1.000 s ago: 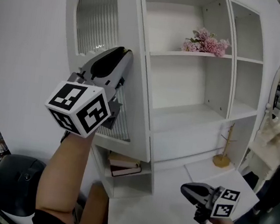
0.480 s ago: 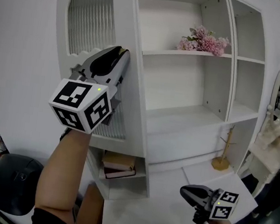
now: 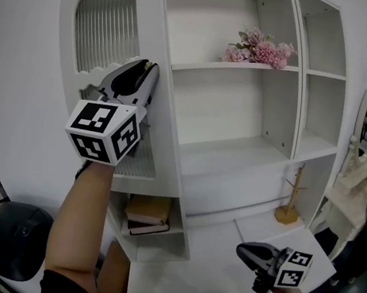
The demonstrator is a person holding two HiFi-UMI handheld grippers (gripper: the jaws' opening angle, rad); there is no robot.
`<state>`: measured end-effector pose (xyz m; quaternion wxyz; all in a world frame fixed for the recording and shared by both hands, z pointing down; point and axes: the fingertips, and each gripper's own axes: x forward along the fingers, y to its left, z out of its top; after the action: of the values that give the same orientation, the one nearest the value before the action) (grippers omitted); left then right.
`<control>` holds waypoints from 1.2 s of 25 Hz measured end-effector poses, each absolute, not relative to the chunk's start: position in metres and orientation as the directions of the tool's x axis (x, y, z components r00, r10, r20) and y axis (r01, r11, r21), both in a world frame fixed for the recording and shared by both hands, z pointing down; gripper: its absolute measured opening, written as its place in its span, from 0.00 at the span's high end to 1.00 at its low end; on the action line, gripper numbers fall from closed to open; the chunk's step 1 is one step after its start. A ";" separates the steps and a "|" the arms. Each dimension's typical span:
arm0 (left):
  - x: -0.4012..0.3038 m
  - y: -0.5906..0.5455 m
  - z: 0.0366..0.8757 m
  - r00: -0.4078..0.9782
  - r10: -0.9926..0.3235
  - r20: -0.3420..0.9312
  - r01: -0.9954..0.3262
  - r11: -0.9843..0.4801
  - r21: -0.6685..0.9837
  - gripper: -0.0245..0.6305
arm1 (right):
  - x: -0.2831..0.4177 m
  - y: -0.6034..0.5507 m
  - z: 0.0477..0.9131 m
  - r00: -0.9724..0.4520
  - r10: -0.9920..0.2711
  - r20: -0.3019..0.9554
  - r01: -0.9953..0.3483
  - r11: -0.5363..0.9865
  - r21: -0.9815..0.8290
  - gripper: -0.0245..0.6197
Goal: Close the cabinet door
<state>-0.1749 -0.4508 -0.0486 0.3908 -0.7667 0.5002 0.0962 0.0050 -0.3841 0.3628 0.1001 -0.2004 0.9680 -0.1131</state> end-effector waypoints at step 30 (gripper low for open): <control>-0.179 -0.524 -0.046 0.363 -0.765 -0.532 -0.868 -0.071 -0.491 0.84 | 0.044 -0.429 0.385 -0.895 -0.410 -0.176 -0.347 0.887 -0.304 0.95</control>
<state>-0.1794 -0.5237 -0.0459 0.3883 -0.7286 0.5603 0.0664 0.0438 -0.4285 0.3847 0.1183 -0.1965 0.9642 -0.1333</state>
